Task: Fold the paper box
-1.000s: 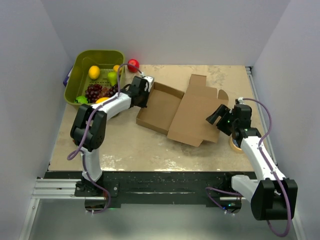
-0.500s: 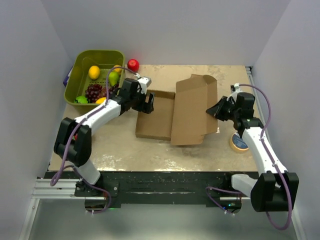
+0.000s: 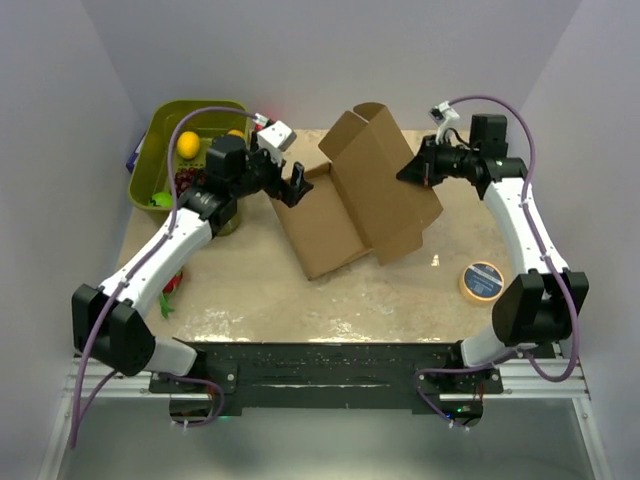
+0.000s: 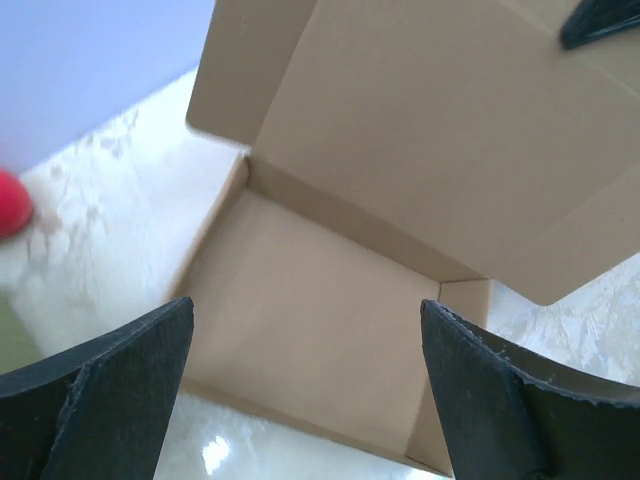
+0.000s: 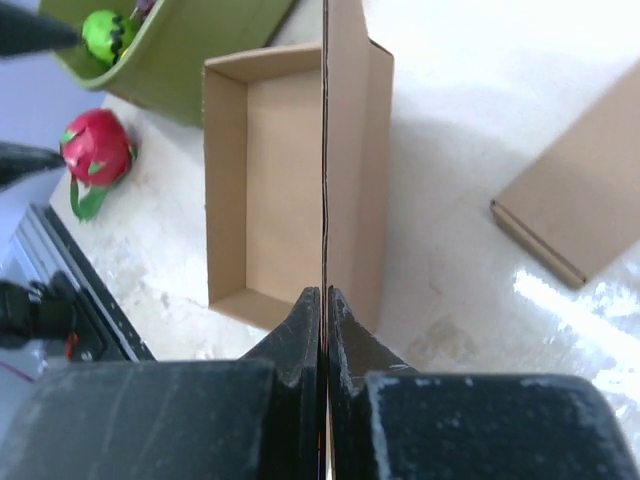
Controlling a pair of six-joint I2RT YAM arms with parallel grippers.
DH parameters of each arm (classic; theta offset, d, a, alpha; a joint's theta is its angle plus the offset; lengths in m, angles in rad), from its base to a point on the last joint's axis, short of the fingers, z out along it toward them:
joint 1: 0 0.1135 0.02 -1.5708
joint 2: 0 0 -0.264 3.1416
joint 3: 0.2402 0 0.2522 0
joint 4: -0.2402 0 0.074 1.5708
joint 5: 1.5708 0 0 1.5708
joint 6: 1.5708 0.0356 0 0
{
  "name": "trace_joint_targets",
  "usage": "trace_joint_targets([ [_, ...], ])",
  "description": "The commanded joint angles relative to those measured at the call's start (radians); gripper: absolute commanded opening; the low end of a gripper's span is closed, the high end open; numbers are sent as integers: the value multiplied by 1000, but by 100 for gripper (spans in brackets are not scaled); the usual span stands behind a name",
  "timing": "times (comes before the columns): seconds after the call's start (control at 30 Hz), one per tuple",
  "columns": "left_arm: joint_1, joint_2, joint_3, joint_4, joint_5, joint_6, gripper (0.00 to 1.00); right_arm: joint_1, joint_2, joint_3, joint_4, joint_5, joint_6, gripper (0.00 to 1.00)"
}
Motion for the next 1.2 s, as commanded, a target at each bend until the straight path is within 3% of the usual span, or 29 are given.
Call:
trace_joint_targets([
  [0.0, 22, 137, 213, -29, 149, 106, 100, 47, 37, 115, -198, -107, -214, 0],
  [0.2, 36, 228, 295, -53, 172, 180, 99, 128, 20, 91, -238, -98, -287, 0],
  [0.43, 70, 231, 240, -39, 363, 209, 97, 153, 46, 101, -266, -106, -317, 0],
  [0.6, 72, 254, 229, -62, 388, 205, 74, 154, 47, 103, -266, -99, -321, 0],
  [0.8, 70, 271, 222, -53, 399, 196, 65, 157, 46, 103, -270, -109, -329, 0],
  [0.83, 72, 277, 220, -51, 407, 192, 60, 157, 46, 103, -270, -109, -329, 0],
  [0.87, 70, 279, 217, -47, 414, 188, 40, 159, 43, 103, -270, -107, -329, 0],
  [0.97, 69, 282, 193, -19, 436, 160, 5, 159, 37, 101, -270, -103, -326, 0],
  [1.0, 67, 273, 182, -7, 436, 154, 0, 159, 34, 100, -266, -96, -321, 0],
  [1.1, 67, 224, 116, 48, 385, 113, 0, 159, 9, 83, -219, -20, -262, 47],
  [1.13, 65, 204, 69, 83, 364, 104, 0, 159, -3, 63, -201, 55, -220, 68],
  [1.17, 65, 179, 41, 110, 292, 78, 0, 159, -20, 51, -179, 93, -193, 72],
])
